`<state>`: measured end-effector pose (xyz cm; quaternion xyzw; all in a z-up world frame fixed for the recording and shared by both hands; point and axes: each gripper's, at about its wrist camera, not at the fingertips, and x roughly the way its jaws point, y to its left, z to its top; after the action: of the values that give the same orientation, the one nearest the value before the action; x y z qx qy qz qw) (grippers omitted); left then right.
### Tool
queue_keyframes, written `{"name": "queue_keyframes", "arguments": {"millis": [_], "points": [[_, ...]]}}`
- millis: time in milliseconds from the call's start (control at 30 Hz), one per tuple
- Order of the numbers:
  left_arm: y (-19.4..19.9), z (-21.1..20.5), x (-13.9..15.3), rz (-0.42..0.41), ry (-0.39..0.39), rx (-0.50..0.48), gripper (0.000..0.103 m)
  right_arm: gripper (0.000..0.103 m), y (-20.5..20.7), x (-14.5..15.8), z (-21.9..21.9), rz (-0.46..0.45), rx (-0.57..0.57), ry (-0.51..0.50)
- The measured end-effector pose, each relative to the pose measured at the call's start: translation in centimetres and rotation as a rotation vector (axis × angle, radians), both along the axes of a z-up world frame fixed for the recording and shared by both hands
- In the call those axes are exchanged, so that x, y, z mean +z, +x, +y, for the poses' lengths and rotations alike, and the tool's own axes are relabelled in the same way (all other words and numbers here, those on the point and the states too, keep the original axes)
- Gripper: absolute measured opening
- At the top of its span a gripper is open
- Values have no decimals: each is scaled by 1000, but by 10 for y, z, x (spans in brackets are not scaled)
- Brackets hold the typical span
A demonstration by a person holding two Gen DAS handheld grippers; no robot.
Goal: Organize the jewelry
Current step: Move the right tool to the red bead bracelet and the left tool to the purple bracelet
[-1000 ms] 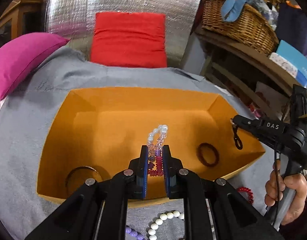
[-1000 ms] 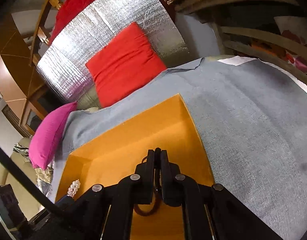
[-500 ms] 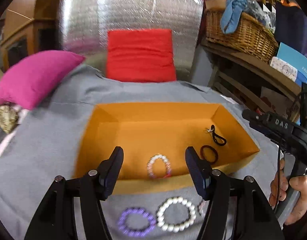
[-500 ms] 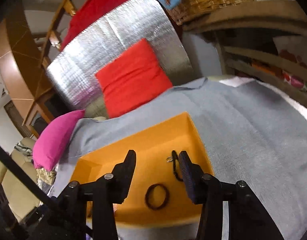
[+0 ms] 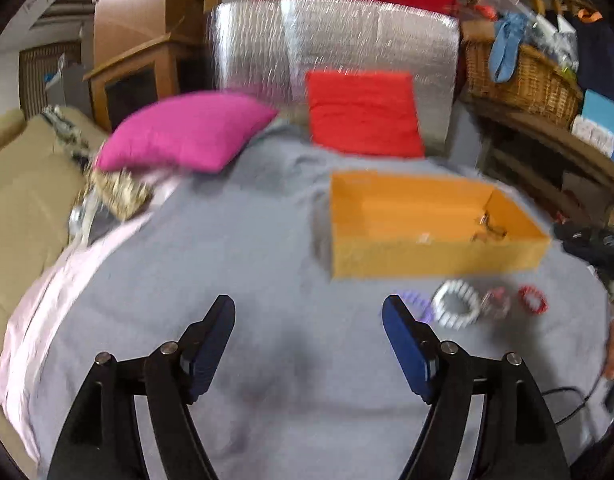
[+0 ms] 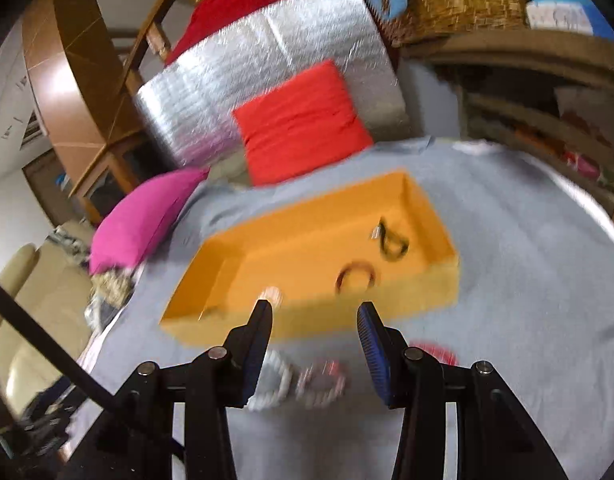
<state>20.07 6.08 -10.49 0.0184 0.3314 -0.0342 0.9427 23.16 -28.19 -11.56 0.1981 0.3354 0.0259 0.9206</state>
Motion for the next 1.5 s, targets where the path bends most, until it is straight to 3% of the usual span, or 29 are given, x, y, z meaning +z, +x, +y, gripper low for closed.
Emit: {"name": "queue_keyframes", "arguments": {"millis": [233,367,467,633,867,1067,1267,1500], "points": [[11,20,-24,81,-16,1,77,48,-32,-24,-16,179,36,32],[24,3,-30,114,-53,-35,77,48,-28,-43,-40,224,-7,103],[30,-20,-35,127,-35,-82,77,48,-21,-56,-54,273,-23,167],[35,-51,-38,129,19,-151,77,48,-15,-61,-73,293,-64,207],[59,-72,-49,200,-45,-181,77,48,-8,-65,-101,308,-91,253],[77,-89,-63,233,4,-210,77,48,23,-78,-95,372,-93,167],[91,-76,-71,271,-34,-168,77,39,40,-91,-76,431,-70,47],[87,-86,-66,240,11,-178,77,27,48,-98,-62,432,-84,-102]]}}
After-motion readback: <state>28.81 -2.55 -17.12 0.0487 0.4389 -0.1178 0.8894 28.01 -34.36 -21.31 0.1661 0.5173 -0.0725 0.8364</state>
